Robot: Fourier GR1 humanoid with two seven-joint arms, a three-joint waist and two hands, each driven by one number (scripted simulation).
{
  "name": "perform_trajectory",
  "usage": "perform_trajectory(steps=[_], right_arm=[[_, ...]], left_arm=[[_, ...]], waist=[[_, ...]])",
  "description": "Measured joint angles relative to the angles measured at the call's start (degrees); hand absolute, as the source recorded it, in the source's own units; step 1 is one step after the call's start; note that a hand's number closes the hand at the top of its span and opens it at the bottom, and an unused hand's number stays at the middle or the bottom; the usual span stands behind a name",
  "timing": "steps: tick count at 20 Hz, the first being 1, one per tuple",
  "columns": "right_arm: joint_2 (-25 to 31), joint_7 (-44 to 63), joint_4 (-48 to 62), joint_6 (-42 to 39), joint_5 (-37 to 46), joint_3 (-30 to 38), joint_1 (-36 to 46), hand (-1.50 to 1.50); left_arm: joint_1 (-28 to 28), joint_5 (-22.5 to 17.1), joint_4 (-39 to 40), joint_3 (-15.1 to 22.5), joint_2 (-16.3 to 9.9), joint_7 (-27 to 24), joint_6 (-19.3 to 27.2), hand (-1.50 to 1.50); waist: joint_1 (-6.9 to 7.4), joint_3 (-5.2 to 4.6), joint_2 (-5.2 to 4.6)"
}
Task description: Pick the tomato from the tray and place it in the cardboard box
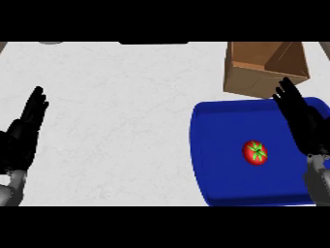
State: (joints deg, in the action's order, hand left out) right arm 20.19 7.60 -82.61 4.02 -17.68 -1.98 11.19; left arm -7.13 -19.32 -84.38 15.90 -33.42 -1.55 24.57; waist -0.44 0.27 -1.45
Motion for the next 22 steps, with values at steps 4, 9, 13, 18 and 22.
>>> perform_trajectory(steps=[4, 9, 13, 18, 22], right_arm=[[1.3, -2.2, -1.2, -4.3, 2.2, -2.9, -2.9, -1.50], [6.0, -8.5, -4.8, -5.9, 10.1, -5.6, -3.8, -1.50], [13.5, -16.2, -6.1, -2.7, 26.5, -10.5, -6.2, -1.50], [19.5, -24.7, -11.0, 5.5, 41.7, -13.6, -12.7, -1.50], [25.6, -23.0, -20.1, 6.5, 46.4, -11.5, -19.5, -1.50]], left_arm=[[-2.7, 1.5, 0.3, 2.5, 1.2, -0.4, -3.9, 0.00], [-4.6, 2.2, -1.2, 6.6, 2.6, -0.7, -7.9, 0.00], [-5.1, 2.2, -2.0, 8.9, 3.6, -0.6, -10.0, 0.00], [-6.2, 2.5, -2.8, 10.0, 4.6, 0.8, -10.9, 0.00], [-6.8, 3.2, -2.0, 10.2, 5.6, 0.7, -11.8, 0.00]], waist=[[-0.35, -0.18, 0.93], [-2.72, -0.18, 2.15], [-2.70, -0.31, 2.02], [-2.69, -0.27, 2.08], [-2.30, -0.34, 1.96]])
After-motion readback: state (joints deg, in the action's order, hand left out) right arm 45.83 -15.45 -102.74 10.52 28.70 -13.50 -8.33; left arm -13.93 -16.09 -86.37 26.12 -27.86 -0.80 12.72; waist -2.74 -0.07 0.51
